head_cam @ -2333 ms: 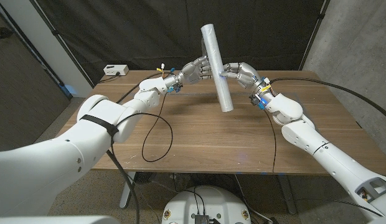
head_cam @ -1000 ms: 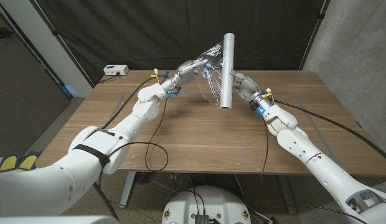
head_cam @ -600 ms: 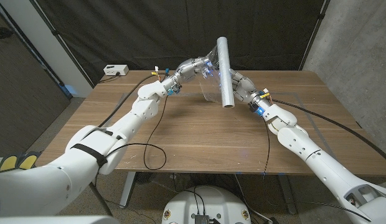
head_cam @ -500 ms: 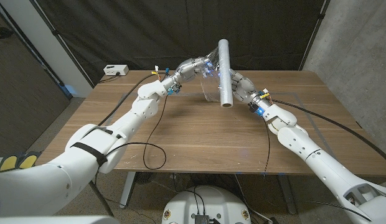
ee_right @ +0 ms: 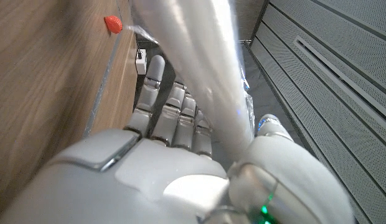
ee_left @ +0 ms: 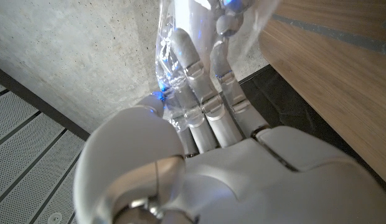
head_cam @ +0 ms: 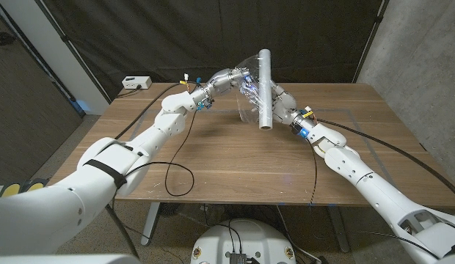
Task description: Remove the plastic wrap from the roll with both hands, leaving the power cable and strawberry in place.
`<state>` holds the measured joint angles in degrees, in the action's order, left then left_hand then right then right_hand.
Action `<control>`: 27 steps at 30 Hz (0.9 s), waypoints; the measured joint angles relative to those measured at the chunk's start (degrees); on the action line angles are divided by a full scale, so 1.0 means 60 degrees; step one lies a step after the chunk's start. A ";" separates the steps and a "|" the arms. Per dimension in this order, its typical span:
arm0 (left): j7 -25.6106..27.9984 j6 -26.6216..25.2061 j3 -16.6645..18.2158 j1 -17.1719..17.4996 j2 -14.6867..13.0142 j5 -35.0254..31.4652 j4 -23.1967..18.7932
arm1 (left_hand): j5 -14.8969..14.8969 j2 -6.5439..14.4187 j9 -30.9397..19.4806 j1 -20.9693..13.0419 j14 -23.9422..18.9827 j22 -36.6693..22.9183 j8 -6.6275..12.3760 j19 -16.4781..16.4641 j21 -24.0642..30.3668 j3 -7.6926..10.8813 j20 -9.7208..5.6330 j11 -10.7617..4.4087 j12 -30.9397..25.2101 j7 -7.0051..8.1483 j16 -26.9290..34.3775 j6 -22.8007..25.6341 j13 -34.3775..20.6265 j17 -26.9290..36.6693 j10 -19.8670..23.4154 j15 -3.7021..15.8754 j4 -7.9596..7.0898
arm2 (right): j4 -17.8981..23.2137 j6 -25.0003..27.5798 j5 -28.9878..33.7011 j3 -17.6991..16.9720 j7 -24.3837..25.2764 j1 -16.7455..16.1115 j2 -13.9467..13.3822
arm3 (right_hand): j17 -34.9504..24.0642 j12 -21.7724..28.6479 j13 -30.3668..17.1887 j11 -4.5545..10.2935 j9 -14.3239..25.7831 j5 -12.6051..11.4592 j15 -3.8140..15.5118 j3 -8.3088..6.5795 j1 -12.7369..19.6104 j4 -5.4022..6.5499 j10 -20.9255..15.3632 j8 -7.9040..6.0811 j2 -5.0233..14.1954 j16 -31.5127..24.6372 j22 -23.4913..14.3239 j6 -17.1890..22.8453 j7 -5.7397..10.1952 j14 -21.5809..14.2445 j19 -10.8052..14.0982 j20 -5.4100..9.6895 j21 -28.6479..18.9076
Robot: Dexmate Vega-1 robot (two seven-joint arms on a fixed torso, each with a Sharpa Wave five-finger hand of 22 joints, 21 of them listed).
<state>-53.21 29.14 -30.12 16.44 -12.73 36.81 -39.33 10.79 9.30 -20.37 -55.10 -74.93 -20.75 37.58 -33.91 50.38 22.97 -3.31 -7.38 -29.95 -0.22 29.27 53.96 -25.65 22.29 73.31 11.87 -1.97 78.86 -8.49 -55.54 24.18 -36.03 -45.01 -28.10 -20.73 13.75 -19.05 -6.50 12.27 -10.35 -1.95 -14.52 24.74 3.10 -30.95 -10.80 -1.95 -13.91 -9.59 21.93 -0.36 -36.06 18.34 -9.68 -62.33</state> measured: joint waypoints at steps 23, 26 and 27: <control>0.1994 -0.1347 -0.0182 0.1027 -0.1147 -0.0369 -0.3100 | -0.0004 -0.0154 -0.0263 -0.0072 -0.0333 0.0118 0.0002 -0.0369 0.0703 0.0370 -0.0047 -0.0065 -0.0141 -0.0100 0.0249 0.0205 -0.0028 0.0238 0.0269 0.0014 0.0133 | 0.0081 0.1277 -0.0603 -0.0039 -0.0414 0.0019 0.0000 | 0.0376 -0.0137 0.0429 -0.0296 -0.0108 0.0000 -0.0340 0.0119 -0.0549 0.0120 0.0322 0.0034 0.0123 0.0148 0.0011 -0.0574 -0.0161 -0.0067 0.1195 0.0137 0.0295; 0.2328 -0.1567 -0.0209 0.1166 -0.1354 -0.0445 -0.3601 | -0.0005 -0.0154 -0.0307 -0.0072 -0.0362 0.0115 0.0002 -0.0369 0.0747 0.0449 -0.0047 -0.0065 -0.0141 -0.0108 0.0249 0.0199 -0.0045 0.0251 0.0269 0.0019 0.0160 | 0.0101 0.1390 -0.0639 -0.0049 -0.0354 0.0006 -0.0013 | 0.0373 -0.0136 0.0429 -0.0296 -0.0109 0.0000 -0.0380 0.0130 -0.0570 0.0131 0.0322 -0.0003 0.0145 0.0146 0.0011 -0.0574 -0.0161 -0.0028 0.1144 0.0086 0.0358; 0.2328 -0.1567 -0.0215 0.1194 -0.1396 -0.0445 -0.3718 | -0.0005 -0.0154 -0.0311 -0.0072 -0.0363 0.0123 0.0002 -0.0369 0.0785 0.0449 -0.0047 -0.0065 -0.0141 -0.0109 0.0249 0.0198 -0.0045 0.0255 0.0269 0.0019 0.0161 | 0.0101 0.1428 -0.0649 -0.0049 -0.0341 0.0006 -0.0013 | 0.0373 -0.0136 0.0429 -0.0296 -0.0109 0.0000 -0.0398 0.0155 -0.0618 0.0156 0.0322 -0.0003 0.0127 0.0158 0.0011 -0.0574 -0.0161 -0.0009 0.1111 0.0053 0.0377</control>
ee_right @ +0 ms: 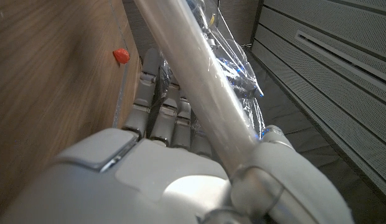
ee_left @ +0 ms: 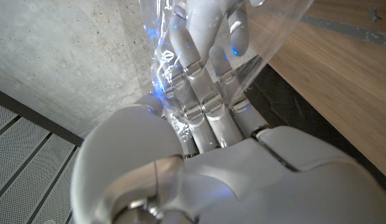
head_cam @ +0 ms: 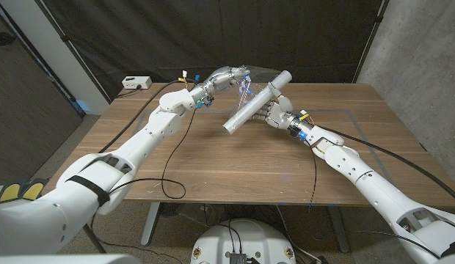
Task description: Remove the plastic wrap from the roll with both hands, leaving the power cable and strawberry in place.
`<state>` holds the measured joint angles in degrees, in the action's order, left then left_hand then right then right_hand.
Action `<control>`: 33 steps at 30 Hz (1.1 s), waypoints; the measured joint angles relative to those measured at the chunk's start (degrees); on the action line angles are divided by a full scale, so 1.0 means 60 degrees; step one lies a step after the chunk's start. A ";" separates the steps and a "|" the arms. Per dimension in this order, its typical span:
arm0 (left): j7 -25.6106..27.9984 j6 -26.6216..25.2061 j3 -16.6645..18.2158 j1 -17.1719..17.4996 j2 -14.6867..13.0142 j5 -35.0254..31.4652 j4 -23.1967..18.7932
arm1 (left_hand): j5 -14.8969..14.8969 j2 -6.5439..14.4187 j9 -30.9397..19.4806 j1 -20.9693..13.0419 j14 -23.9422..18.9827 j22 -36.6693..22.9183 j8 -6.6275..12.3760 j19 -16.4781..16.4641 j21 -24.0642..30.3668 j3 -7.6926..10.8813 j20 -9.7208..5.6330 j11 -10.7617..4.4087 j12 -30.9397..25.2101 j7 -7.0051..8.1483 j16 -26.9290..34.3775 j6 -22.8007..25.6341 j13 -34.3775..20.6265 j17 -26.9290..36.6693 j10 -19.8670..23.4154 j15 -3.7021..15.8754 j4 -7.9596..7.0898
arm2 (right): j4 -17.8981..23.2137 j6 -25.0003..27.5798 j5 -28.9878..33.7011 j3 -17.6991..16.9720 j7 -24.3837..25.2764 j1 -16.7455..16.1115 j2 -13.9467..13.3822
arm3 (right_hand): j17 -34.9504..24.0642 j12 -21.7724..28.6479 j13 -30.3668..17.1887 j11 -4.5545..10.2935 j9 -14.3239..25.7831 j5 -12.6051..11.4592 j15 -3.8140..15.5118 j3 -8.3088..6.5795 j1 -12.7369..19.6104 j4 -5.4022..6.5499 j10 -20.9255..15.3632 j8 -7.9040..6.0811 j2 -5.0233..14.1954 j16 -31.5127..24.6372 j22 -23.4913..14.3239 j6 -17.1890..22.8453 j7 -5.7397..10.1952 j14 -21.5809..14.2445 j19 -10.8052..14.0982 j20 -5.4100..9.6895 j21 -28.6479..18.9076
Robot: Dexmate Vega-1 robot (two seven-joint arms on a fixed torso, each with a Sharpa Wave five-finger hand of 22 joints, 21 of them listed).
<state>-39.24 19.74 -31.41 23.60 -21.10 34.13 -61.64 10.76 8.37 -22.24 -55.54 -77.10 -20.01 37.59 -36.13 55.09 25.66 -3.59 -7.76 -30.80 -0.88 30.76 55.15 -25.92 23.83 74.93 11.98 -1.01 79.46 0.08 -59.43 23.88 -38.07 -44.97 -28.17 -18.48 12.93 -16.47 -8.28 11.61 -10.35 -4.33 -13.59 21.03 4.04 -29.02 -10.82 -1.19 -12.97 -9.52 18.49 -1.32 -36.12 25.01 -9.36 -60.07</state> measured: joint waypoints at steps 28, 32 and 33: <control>0.1162 -0.0883 -0.0179 -0.0036 -0.0449 -0.0146 -0.1272 | -0.0070 -0.0087 -0.0347 -0.0085 -0.0087 0.0235 -0.0004 -0.0051 0.0466 0.0419 0.0017 0.0003 0.0000 -0.0047 0.0072 0.0021 0.0004 0.0217 0.0101 -0.0020 0.0128 | -0.0788 0.0771 -0.0105 0.0162 -0.0321 0.0280 0.0238 | 0.0157 -0.0037 0.0176 -0.0187 -0.0028 0.0000 -0.0154 0.0448 -0.0793 0.0237 0.0258 0.0000 -0.0499 0.0134 0.0001 -0.0258 -0.0156 0.0257 0.0054 -0.0388 0.0444; 0.1200 -0.0931 -0.0198 -0.0127 -0.0447 -0.0159 -0.1304 | -0.0071 -0.0173 -0.0385 0.0001 -0.0100 0.0280 -0.0004 -0.0051 0.0541 0.0461 0.0017 0.0001 0.0001 -0.0048 0.0072 0.0021 0.0000 0.0245 0.0102 -0.0033 0.0143 | -0.0880 0.0818 -0.0106 0.0173 -0.0388 0.0309 0.0288 | 0.0157 -0.0037 0.0224 -0.0188 -0.0027 0.0000 -0.0154 0.0488 -0.0867 0.0277 0.0259 0.0000 -0.0500 0.0134 0.0001 -0.0324 -0.0154 0.0257 0.0054 -0.0388 0.0444; 0.1200 -0.0931 -0.0206 -0.0152 -0.0444 -0.0159 -0.1306 | -0.0071 -0.0174 -0.0393 0.0002 -0.0101 0.0280 -0.0004 -0.0051 0.0541 0.0462 0.0017 0.0002 0.0001 -0.0048 0.0072 0.0022 0.0000 0.0257 0.0102 -0.0033 0.0144 | -0.0880 0.0826 -0.0106 0.0173 -0.0402 0.0309 0.0288 | 0.0157 -0.0037 0.0224 -0.0168 -0.0027 0.0000 -0.0154 0.0517 -0.0897 0.0248 0.0280 0.0000 -0.0530 0.0134 0.0001 -0.0323 -0.0154 0.0257 0.0055 -0.0389 0.0444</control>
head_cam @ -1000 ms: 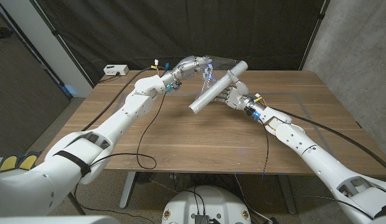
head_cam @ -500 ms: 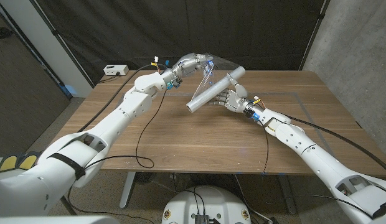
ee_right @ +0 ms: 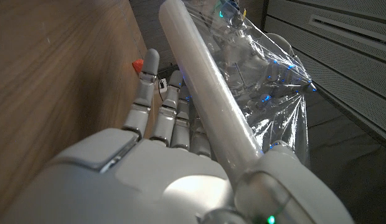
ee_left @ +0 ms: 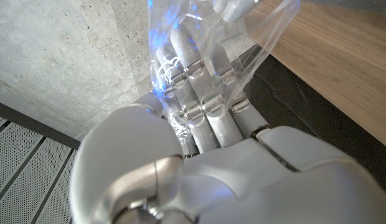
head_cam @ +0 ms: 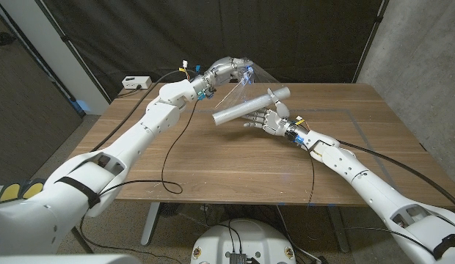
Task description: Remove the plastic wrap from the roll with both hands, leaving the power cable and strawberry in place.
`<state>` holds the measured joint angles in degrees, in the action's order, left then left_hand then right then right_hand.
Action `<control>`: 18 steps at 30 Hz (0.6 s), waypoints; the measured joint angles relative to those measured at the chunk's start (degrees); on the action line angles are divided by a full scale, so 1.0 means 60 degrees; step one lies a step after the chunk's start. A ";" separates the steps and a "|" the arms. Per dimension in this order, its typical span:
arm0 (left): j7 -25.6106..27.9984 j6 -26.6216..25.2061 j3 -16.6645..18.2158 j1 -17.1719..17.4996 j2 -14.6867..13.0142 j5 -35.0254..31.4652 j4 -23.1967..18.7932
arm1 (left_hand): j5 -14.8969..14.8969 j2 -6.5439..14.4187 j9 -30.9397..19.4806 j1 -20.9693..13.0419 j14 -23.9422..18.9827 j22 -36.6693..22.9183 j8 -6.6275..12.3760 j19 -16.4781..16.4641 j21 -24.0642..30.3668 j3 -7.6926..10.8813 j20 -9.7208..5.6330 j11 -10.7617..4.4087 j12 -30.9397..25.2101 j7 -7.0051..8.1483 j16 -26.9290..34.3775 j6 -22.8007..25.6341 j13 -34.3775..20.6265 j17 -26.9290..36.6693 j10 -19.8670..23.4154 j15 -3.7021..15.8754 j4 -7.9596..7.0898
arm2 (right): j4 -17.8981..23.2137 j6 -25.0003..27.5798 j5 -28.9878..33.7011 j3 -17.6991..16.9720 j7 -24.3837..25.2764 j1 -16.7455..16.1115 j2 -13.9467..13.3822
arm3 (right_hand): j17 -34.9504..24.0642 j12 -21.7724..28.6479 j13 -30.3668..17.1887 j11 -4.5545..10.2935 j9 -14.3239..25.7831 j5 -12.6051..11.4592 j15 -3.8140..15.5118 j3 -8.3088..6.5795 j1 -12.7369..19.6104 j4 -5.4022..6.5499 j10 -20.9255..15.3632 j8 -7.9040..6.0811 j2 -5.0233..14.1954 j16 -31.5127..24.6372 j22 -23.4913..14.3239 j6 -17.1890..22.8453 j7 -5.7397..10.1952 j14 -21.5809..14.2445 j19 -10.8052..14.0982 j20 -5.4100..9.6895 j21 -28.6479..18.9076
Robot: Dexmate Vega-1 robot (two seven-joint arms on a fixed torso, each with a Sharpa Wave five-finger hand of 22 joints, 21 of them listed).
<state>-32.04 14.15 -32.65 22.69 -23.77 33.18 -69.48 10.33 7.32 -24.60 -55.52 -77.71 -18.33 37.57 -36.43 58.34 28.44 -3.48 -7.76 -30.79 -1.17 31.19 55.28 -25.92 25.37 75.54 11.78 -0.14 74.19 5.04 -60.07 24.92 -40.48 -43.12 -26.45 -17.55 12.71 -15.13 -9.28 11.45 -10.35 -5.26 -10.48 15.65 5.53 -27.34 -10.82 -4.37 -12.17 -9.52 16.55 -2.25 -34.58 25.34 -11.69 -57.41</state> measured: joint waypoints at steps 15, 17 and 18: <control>-0.0156 -0.0152 -0.0128 -0.0327 0.0101 -0.0032 0.0079 | -0.0008 0.0000 -0.0088 0.0001 -0.0066 0.0221 -0.0002 -0.0239 0.0286 0.0236 0.0001 0.0046 0.0059 -0.0054 0.0076 0.0054 0.0160 0.0048 0.0064 -0.0003 0.0025 | -0.0267 -0.0016 0.0000 -0.0044 -0.0025 -0.0014 0.0219 | 0.0045 0.0006 0.0040 0.0031 0.0001 0.0000 -0.0030 0.0076 -0.0172 0.0081 0.0029 0.0000 -0.0095 0.0000 0.0000 -0.0035 0.0033 0.0030 0.0192 -0.0046 0.0075; -0.0222 -0.0154 -0.0149 -0.0380 0.0109 -0.0040 0.0080 | -0.0008 0.0000 -0.0088 0.0000 -0.0089 0.0238 -0.0040 -0.0239 0.0320 0.0237 0.0001 0.0030 0.0059 -0.0056 0.0076 0.0056 0.0160 0.0048 0.0109 -0.0012 0.0024 | -0.0318 -0.0075 0.0000 -0.0064 -0.0027 -0.0029 0.0271 | 0.0045 0.0006 0.0040 0.0031 0.0002 0.0000 -0.0030 0.0105 -0.0172 0.0110 0.0029 0.0000 -0.0095 0.0000 0.0000 -0.0035 0.0033 0.0030 0.0192 -0.0046 0.0075; -0.0240 -0.0154 -0.0154 -0.0397 0.0112 -0.0042 0.0080 | -0.0008 0.0000 -0.0088 0.0000 -0.0103 0.0258 -0.0058 -0.0239 0.0343 0.0252 0.0001 0.0028 0.0059 -0.0068 0.0076 0.0068 0.0160 0.0048 0.0138 -0.0001 0.0036 | -0.0332 -0.0101 0.0000 -0.0069 -0.0039 -0.0033 0.0285 | 0.0044 0.0006 0.0039 0.0031 0.0002 0.0000 -0.0030 0.0116 -0.0172 0.0121 0.0029 0.0000 -0.0095 0.0000 0.0000 -0.0035 0.0033 0.0030 0.0192 -0.0046 0.0075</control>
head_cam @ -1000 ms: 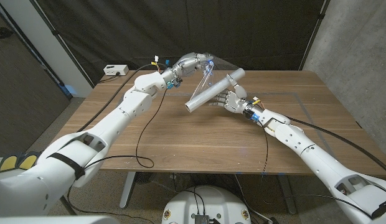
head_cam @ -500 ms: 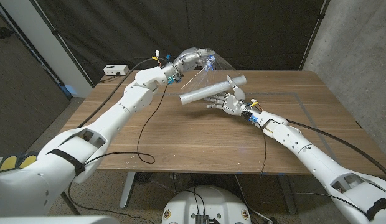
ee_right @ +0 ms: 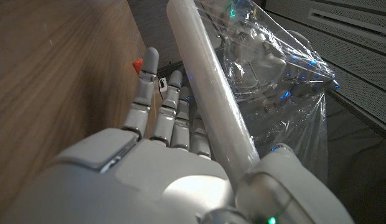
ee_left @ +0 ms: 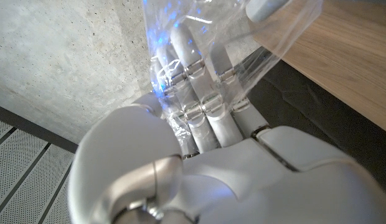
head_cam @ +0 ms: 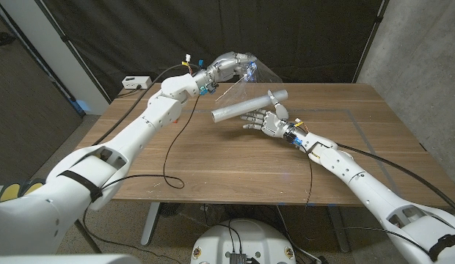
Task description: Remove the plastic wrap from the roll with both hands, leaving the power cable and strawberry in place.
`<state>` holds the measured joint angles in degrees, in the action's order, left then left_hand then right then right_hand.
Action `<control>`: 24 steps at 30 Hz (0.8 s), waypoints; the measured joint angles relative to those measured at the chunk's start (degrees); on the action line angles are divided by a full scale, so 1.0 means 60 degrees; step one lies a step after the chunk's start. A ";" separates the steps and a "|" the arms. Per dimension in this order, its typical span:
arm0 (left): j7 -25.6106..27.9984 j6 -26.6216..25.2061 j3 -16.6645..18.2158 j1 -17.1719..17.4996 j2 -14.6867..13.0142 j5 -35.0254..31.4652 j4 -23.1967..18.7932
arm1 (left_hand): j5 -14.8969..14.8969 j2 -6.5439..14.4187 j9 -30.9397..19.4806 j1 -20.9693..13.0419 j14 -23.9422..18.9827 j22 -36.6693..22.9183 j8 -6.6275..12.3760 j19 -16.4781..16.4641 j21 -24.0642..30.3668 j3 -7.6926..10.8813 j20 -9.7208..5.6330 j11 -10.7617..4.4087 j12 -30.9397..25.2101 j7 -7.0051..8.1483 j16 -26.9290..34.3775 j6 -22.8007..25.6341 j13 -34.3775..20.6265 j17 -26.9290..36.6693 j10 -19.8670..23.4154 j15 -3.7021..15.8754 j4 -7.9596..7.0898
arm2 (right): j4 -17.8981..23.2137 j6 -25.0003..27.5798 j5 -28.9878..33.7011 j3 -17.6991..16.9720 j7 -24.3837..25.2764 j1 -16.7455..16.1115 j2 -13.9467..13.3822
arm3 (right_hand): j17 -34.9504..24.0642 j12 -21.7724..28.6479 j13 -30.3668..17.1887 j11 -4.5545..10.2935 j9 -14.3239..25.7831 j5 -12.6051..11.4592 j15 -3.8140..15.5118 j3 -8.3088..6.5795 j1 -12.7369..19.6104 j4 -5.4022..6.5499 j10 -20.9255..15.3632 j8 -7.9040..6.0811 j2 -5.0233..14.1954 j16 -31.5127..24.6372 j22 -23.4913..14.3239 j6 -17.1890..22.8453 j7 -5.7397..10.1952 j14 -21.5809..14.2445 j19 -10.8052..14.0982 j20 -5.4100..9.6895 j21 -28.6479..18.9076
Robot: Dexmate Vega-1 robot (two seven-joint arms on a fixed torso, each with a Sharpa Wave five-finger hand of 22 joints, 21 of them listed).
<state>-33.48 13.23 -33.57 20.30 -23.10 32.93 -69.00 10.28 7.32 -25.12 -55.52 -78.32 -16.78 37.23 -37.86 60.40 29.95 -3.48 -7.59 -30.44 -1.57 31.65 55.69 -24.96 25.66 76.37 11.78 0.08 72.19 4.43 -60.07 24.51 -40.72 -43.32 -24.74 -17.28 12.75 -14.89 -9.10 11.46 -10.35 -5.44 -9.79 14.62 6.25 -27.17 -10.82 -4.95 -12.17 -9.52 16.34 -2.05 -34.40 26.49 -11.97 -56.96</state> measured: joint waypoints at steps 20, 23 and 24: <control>-0.0308 0.0558 0.0061 -0.0210 0.0262 0.0084 0.0203 | 0.0000 -0.0112 -0.0089 0.0111 -0.0052 0.0256 -0.0074 0.0001 0.0256 0.0273 0.0000 -0.0030 0.0082 -0.0032 0.0000 -0.0032 0.0044 0.0044 0.0098 0.0015 0.0041 | -0.0224 -0.0230 0.0010 -0.0086 -0.0097 -0.0039 0.0197 | 0.0044 0.0001 0.0045 -0.0050 0.0001 -0.0046 0.0000 0.0026 -0.0124 0.0026 0.0051 0.0000 0.0051 0.0000 0.0000 0.0001 -0.0001 -0.0001 0.0032 0.0033 0.0110; -0.0310 0.0583 0.0098 -0.0221 0.0320 0.0093 0.0267 | 0.0000 -0.0113 -0.0089 0.0113 -0.0070 0.0279 -0.0075 0.0001 0.0286 0.0311 0.0000 -0.0030 0.0082 -0.0032 -0.0001 -0.0032 0.0044 0.0044 0.0098 0.0005 0.0002 | -0.0233 -0.0231 0.0012 -0.0087 -0.0114 -0.0037 0.0202 | 0.0043 0.0001 0.0045 -0.0050 0.0001 -0.0046 0.0001 0.0026 -0.0126 0.0026 0.0050 0.0000 0.0049 0.0000 0.0001 0.0001 -0.0001 -0.0001 0.0032 0.0034 0.0110; -0.0310 0.0583 0.0111 -0.0225 0.0340 0.0093 0.0294 | 0.0000 -0.0140 -0.0089 0.0140 -0.0083 0.0306 -0.0075 0.0001 0.0286 0.0311 0.0000 -0.0030 0.0082 -0.0032 0.0000 -0.0032 0.0044 0.0043 0.0098 0.0015 0.0002 | -0.0233 -0.0231 0.0013 -0.0087 -0.0117 -0.0037 0.0202 | 0.0043 0.0001 0.0045 -0.0050 0.0001 -0.0046 0.0001 0.0026 -0.0154 0.0027 0.0050 0.0000 0.0021 0.0000 0.0000 0.0001 -0.0001 -0.0001 0.0032 0.0033 0.0110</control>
<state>-35.34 16.73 -32.90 18.95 -21.06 33.48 -67.23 10.28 6.48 -25.66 -54.68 -78.82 -14.95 36.78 -37.86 62.11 31.82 -3.48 -7.77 -29.95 -1.76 31.65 55.49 -24.69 25.92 76.96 11.86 0.09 70.80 3.04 -59.99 23.99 -41.42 -43.54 -23.52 -17.02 12.75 -14.62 -9.40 11.47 -10.63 -5.44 -9.63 13.70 6.41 -26.87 -10.81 -4.82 -12.17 -9.51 16.34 -2.06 -34.40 26.68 -11.77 -56.30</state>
